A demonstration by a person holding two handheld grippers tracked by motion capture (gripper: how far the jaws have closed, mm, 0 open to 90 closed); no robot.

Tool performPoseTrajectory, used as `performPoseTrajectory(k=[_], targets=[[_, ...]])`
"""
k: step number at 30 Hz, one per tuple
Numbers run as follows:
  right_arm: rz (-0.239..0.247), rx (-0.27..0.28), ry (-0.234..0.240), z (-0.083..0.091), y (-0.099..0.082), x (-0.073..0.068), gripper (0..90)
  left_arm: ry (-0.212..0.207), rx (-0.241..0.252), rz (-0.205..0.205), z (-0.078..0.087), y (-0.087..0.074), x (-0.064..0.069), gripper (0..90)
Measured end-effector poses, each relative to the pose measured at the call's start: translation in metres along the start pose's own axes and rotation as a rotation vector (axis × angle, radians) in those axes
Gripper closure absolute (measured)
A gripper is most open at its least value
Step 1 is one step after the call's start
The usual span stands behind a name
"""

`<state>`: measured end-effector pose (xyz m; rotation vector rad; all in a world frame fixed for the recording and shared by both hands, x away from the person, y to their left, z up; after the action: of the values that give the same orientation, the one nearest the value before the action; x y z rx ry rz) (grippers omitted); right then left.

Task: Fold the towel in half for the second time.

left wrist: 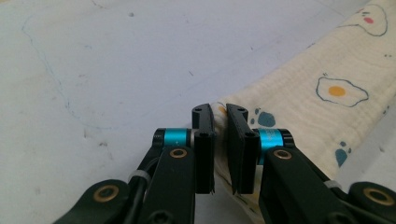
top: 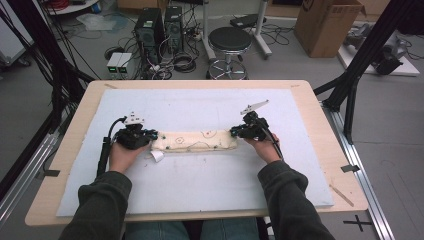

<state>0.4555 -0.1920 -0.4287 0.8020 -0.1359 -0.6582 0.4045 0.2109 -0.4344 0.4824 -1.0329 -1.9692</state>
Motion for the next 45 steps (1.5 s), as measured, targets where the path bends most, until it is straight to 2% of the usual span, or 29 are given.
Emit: performPoseTrajectory(k=[2, 4, 7, 10, 13, 17, 21, 28, 32, 37, 40, 45], targets=[[-0.008, -0.009, -0.014, -0.003, 0.004, 0.005, 79.2, 0.006, -0.004, -0.001, -0.004, 0.002, -0.001, 81.5], [-0.014, 0.014, -0.03, -0.004, 0.005, 0.008, 79.2, 0.002, -0.003, 0.009, -0.007, 0.004, -0.003, 81.5], [-0.043, -0.001, -0.034, -0.008, 0.002, 0.014, 79.2, -0.008, 0.0, 0.034, -0.014, 0.002, -0.005, 81.5], [-0.054, -0.008, -0.038, -0.013, 0.0, 0.017, 79.2, -0.005, -0.013, 0.031, -0.018, 0.0, -0.006, 81.3], [-0.062, -0.006, -0.042, -0.014, -0.001, 0.019, 79.2, -0.009, 0.002, 0.05, -0.02, 0.0, -0.007, 81.3], [-0.071, -0.001, -0.035, -0.014, -0.001, 0.021, 78.7, -0.014, 0.002, 0.049, -0.021, -0.001, -0.008, 80.9], [-0.075, 0.021, -0.024, -0.012, -0.001, 0.02, 76.5, -0.015, 0.02, 0.052, -0.016, 0.001, -0.009, 78.3], [-0.077, 0.077, -0.003, -0.001, 0.002, 0.018, 67.4, -0.015, 0.049, 0.069, -0.003, 0.005, -0.011, 64.3], [-0.085, 0.113, 0.008, 0.008, 0.004, 0.016, 62.3, -0.016, 0.072, 0.069, 0.002, 0.008, -0.008, 62.0], [-0.092, 0.149, -0.001, 0.016, 0.005, 0.016, 53.5, -0.03, 0.068, 0.069, 0.006, 0.009, -0.007, 59.2], [-0.121, 0.155, 0.002, 0.018, 0.004, 0.016, 49.2, -0.043, 0.068, 0.06, 0.007, 0.01, -0.005, 57.9], [-0.114, 0.146, -0.006, 0.018, 0.005, 0.014, 46.5, -0.056, 0.066, 0.048, 0.008, 0.011, -0.001, 56.9]])
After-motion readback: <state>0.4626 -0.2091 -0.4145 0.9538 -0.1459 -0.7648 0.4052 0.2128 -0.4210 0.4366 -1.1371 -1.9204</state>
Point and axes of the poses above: each handheld gripper's, and its own axes: z roughly backward along the jaws, y roughly out of its top, x roughly to its right, the point moved 1 cm from there along -z, roughly forward along the jaws, and after that the axes turned 1 degree about y, right-handed, at the moved point
